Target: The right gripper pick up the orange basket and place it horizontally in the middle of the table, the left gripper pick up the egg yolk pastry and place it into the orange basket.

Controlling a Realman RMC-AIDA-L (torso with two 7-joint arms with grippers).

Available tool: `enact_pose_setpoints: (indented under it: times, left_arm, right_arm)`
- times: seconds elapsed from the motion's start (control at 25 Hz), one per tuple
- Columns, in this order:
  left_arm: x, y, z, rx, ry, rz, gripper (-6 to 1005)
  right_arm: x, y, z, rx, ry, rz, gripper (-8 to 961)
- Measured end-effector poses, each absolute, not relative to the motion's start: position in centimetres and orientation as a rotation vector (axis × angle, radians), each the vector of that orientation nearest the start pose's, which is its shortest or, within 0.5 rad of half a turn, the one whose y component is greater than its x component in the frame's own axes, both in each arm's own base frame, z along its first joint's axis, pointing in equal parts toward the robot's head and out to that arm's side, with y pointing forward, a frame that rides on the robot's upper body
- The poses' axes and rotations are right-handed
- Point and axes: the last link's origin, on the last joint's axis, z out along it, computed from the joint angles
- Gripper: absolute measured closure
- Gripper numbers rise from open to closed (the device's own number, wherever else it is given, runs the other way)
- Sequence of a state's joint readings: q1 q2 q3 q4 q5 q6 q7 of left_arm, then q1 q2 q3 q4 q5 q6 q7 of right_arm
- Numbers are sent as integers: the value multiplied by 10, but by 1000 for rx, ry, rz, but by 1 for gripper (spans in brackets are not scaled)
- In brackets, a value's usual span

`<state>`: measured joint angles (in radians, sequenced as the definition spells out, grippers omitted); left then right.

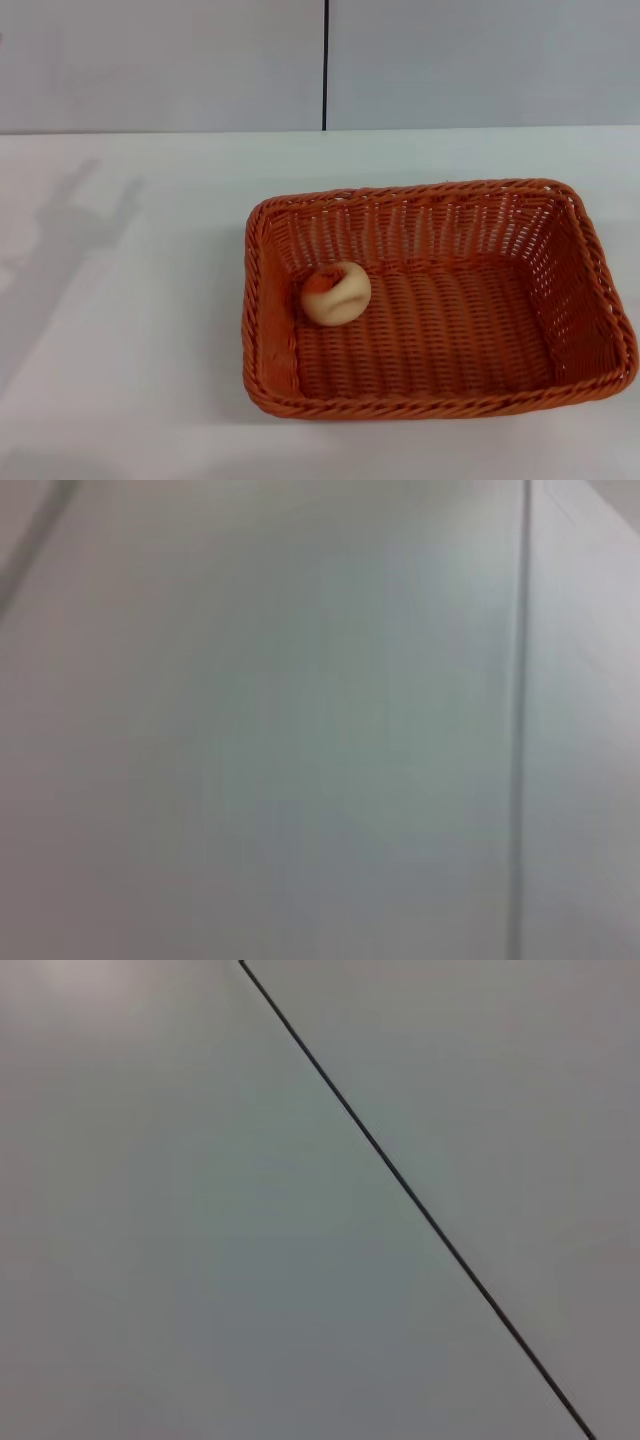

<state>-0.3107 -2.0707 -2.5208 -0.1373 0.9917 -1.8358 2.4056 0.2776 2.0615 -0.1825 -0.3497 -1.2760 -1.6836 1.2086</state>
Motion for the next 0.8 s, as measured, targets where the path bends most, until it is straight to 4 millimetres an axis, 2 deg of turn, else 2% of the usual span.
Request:
enact_pose_setpoints:
  times: [0.48,0.8]
  left_arm:
    - [-312,259,58,-1497,-369,-1370,256]
    - [-314,261,62,-1438,-376,-1372,256]
  right_arm:
    - [351,276,119,-1431,662,1396,430]
    - [354,283,132,-1387,629,1374,430]
